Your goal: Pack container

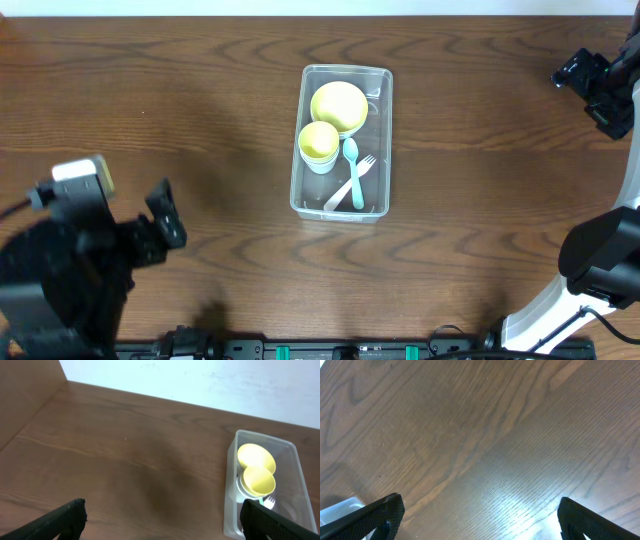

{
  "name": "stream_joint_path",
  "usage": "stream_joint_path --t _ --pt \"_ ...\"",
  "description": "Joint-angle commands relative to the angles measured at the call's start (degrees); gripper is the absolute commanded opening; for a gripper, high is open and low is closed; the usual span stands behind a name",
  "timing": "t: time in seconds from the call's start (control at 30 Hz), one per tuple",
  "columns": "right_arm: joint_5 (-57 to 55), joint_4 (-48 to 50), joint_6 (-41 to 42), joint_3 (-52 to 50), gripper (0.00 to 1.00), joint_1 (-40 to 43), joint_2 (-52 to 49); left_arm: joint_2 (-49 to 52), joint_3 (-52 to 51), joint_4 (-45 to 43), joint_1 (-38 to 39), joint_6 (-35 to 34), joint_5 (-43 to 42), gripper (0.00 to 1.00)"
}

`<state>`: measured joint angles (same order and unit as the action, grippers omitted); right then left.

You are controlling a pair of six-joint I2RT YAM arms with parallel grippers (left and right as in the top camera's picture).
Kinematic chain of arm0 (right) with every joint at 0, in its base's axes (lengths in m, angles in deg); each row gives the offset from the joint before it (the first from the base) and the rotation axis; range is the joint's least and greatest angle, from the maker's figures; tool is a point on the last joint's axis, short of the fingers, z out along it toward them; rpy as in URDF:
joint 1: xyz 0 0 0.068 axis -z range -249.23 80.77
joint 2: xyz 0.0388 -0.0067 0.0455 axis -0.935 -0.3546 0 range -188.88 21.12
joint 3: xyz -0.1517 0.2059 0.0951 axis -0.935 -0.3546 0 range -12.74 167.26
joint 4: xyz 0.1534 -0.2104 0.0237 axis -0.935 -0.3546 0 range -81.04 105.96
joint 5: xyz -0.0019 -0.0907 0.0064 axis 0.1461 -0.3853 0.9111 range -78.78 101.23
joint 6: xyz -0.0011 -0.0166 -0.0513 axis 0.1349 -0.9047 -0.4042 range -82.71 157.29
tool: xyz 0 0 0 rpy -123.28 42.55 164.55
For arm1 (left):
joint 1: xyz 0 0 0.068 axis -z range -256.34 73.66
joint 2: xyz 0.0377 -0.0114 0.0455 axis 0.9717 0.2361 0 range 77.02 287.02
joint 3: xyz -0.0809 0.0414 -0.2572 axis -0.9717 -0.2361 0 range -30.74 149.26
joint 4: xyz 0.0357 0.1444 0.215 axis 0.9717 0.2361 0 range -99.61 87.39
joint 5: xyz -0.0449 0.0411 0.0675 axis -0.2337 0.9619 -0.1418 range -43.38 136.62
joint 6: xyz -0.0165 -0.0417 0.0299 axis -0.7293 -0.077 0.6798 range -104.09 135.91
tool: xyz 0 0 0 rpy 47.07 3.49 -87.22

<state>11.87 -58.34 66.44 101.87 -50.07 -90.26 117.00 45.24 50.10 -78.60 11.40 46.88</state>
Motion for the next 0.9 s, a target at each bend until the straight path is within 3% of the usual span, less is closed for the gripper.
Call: stream_joint_path --t 0.0,0.47,0.87 --pt "0.00 -0.07 0.61 -0.20 0.99 0.28 -0.33 -5.55 -7.85 -3.19 -0.35 -0.48 0.48 0.98" --pt "0.00 -0.04 0.61 -0.20 0.99 0.28 -0.33 -19.19 -35.56 -19.69 -0.35 -0.48 0.46 0.98" --pt "0.00 -0.07 0.61 -0.20 0.99 0.28 -0.33 -29.35 -44.13 -22.34 -0.35 -0.48 0.46 0.98"
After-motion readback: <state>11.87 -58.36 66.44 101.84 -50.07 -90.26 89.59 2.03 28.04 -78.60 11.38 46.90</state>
